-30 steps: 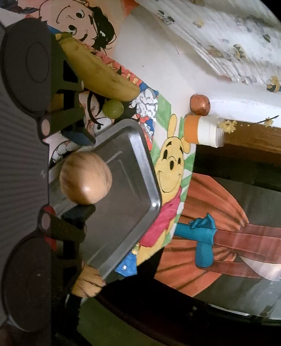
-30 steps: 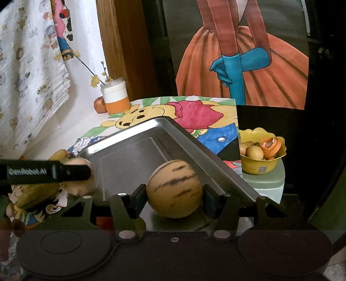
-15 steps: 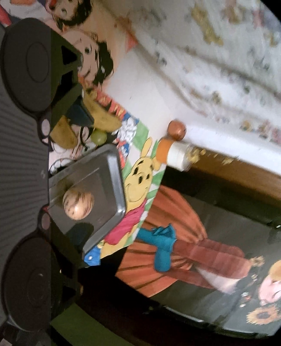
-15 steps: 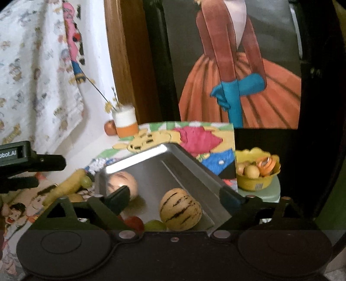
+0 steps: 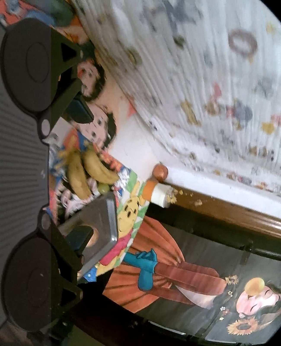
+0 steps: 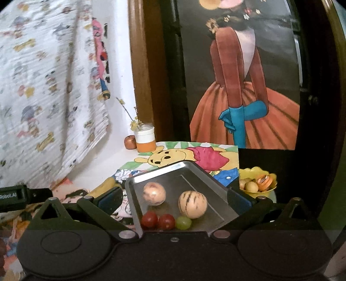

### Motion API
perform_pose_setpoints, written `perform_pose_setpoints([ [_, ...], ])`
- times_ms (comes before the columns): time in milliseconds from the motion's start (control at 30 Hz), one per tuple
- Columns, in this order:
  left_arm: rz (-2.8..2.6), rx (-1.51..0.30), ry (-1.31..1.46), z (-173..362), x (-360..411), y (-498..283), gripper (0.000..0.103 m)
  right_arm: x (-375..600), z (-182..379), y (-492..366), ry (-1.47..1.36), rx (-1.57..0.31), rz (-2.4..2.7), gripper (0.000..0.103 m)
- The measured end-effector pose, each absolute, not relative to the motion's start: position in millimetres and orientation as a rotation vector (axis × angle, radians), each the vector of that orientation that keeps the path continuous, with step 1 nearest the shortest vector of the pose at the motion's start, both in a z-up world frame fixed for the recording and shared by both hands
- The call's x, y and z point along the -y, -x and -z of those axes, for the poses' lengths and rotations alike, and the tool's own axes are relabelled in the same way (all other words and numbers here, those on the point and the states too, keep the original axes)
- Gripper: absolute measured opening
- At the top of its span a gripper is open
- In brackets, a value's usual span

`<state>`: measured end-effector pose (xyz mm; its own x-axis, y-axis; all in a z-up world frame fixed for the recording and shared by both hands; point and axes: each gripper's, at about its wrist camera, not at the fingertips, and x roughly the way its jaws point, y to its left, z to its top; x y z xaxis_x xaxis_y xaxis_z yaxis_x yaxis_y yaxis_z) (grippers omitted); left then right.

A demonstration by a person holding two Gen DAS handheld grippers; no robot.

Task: Organize fruits
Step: 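Lift both tools away from the tray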

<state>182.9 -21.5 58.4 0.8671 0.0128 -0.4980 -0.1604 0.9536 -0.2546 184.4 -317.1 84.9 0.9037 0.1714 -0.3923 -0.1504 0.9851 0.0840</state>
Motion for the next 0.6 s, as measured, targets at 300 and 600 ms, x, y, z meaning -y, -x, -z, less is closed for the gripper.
perform_pose_setpoints([
  [300,-0.118,-0.556,0.291,-52.8,6.7,-121.5,0.103,298.6,-90.1,-128.5,-0.029,-0.427,-0.208,0.102],
  [600,-0.128,-0.655,0.230,-47.5,-0.9,-89.5,0.103,280.0,-79.2,-99.4,-0.047,-0.570,-0.244,0.102],
])
